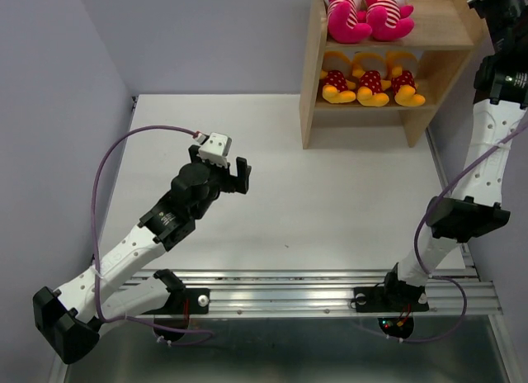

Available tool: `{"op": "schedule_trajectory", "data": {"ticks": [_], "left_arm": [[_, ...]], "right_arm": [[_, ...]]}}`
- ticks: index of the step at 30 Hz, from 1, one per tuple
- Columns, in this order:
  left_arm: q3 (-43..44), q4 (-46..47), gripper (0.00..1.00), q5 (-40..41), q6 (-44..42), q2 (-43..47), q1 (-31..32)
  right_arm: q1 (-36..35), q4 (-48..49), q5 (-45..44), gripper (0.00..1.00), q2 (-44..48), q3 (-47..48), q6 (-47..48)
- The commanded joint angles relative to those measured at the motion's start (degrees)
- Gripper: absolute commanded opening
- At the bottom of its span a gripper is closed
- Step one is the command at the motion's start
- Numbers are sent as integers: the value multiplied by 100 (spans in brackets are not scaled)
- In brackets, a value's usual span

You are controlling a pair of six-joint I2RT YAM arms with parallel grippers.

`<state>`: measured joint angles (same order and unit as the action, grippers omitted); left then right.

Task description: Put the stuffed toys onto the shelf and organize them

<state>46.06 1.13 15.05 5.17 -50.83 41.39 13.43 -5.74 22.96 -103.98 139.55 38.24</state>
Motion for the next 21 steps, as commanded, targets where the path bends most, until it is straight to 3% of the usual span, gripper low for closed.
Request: {"op": "schedule_trajectory", "data": {"ticks": [1, 10, 21], "left_arm": [[-89, 380, 99, -72, 89, -15, -25], [-124, 441, 99, -151, 160, -50, -17], [-194, 459, 99, -160, 239, 11, -25]], "right_arm": [[458, 451, 1376, 1, 71, -182, -176], [968, 433, 3108, 1, -52, -612, -247], [968, 345, 3417, 1, -139, -859, -185]]}}
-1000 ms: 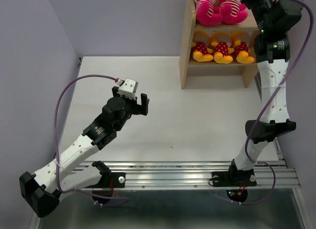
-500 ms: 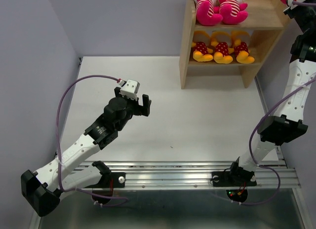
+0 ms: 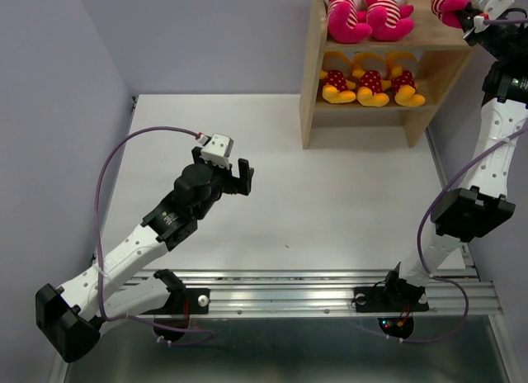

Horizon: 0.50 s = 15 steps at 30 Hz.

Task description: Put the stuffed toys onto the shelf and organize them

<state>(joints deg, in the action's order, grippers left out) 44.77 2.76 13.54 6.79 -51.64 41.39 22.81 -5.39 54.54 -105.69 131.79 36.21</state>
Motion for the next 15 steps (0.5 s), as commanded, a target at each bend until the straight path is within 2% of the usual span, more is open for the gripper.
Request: {"op": "schedule_trajectory", "data": {"ticks": [1, 12, 15], "left_arm": [[-83, 303, 99, -27, 95, 84, -25], [-109, 339, 99, -80, 209, 84, -25], [-118, 348, 99, -97, 218, 84, -25]], "right_arm": [[31, 302, 267, 1, 5, -74, 18], [31, 258, 101, 2, -400, 172, 185], [-40, 196, 48, 10, -426, 119, 369]]}}
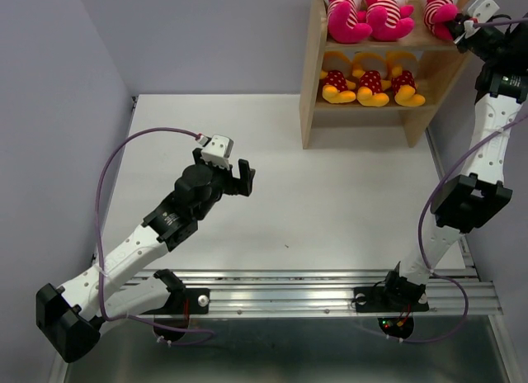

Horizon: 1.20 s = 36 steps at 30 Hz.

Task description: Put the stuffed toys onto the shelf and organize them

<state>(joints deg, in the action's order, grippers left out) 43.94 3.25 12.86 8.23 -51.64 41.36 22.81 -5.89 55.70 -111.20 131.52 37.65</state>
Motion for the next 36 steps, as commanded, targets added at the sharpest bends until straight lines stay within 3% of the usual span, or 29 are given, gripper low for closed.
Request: {"op": "schedule_trajectory", "data": {"ticks": [1, 3, 4, 9, 13, 18, 28, 32, 34, 36], "left_arm": [[-35, 299, 99, -21, 74, 84, -14], [-44, 291, 99, -29, 91, 92, -23], [-52, 291, 99, -29, 91, 92, -23], [-105, 308, 99, -29, 153, 163, -23], [-149, 326, 99, -47, 170, 189, -23], [-167, 335, 99, -56, 179, 207, -23], [-141, 361, 99, -65, 302, 295, -23], [-61, 396, 99, -56, 337, 295, -23], [-44, 440, 99, -47, 381, 286, -23], [-17, 466, 99, -12, 425, 268, -23]], "right_arm": [[-92, 246, -77, 16, 142, 111, 260], [-92, 246, -103, 25, 168, 58, 296], [-92, 246, -112, 41, 195, 14, 287], [-92, 422, -95, 83, 397, -258, 164], [-92, 736, -33, 96, 625, -540, -64], [-92, 1142, 168, 100, 845, -689, -477], [-145, 2242, 880, 100, 1688, -1146, -2348], [-145, 2355, 1512, 100, 2215, -1768, -3762], [-145, 2802, 1856, 100, 2733, -2681, -4421], [-145, 2779, 2398, 100, 2823, -3043, -5607]]}}
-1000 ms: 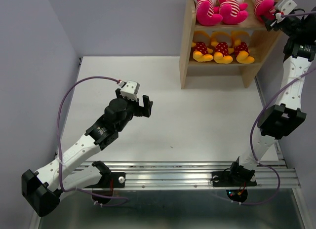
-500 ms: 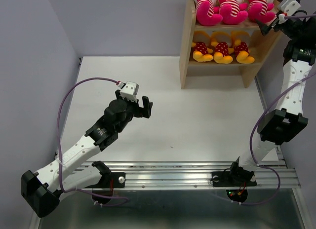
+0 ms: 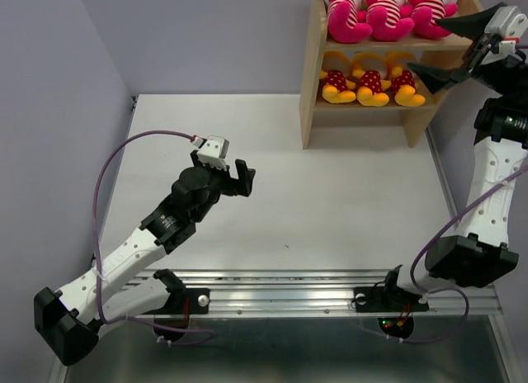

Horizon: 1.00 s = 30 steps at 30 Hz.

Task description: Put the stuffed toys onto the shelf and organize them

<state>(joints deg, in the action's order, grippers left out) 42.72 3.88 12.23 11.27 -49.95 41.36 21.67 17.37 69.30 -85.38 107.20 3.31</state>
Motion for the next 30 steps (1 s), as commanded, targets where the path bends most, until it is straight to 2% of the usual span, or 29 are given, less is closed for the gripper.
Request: {"op": "schedule_trajectory", "data": {"ticks": [1, 2, 6, 11, 13, 14, 15, 16, 17, 18, 22, 24, 27, 30], "left_arm": [[122, 403, 99, 78, 147, 82, -23], [149, 412, 99, 113, 226, 74, -23], [272, 307, 99, 315, 446, 12, -23], [307, 263, 99, 359, 604, 29, -23], [307, 210, 99, 394, 683, 82, -23], [298, 184, 99, 412, 710, 108, -14], [298, 166, 99, 429, 736, 126, -23], [290, 140, 99, 456, 771, 178, -23], [272, 122, 99, 473, 789, 205, -23], [263, 87, 99, 508, 815, 258, -23], [167, 17, 99, 648, 912, 355, -49], [149, -10, 99, 719, 1000, 364, -58], [131, -10, 99, 904, 1114, 329, -67], [149, -10, 99, 992, 1184, 223, -76]], "right_arm": [[-31, 321, 1138, 100, 285, -778, -2368], [-31, 311, 1226, 100, 355, -1032, -2762], [57, 303, 1859, 100, 479, -1973, -3345], [337, 259, 1606, 100, 575, -2956, -3136], [338, 137, 1053, 100, 602, -3143, -3021], [338, -421, 668, 100, 619, -3135, -1829], [277, -3316, -76, 100, 593, -2473, -494], [-437, -3980, -2023, 100, 550, -2275, 972], [-627, -4282, -2591, 100, 549, -2282, 1222], [-690, -4242, -3180, 100, 697, -2656, 1207], [-691, -4504, -3842, 100, 980, -3292, 1488], [-691, -4636, -4203, 100, 989, -3485, 1331], [-691, -4620, -5397, 100, 1111, -3820, 857], [-691, -4585, -5707, 100, 1418, -4136, 812]]}}
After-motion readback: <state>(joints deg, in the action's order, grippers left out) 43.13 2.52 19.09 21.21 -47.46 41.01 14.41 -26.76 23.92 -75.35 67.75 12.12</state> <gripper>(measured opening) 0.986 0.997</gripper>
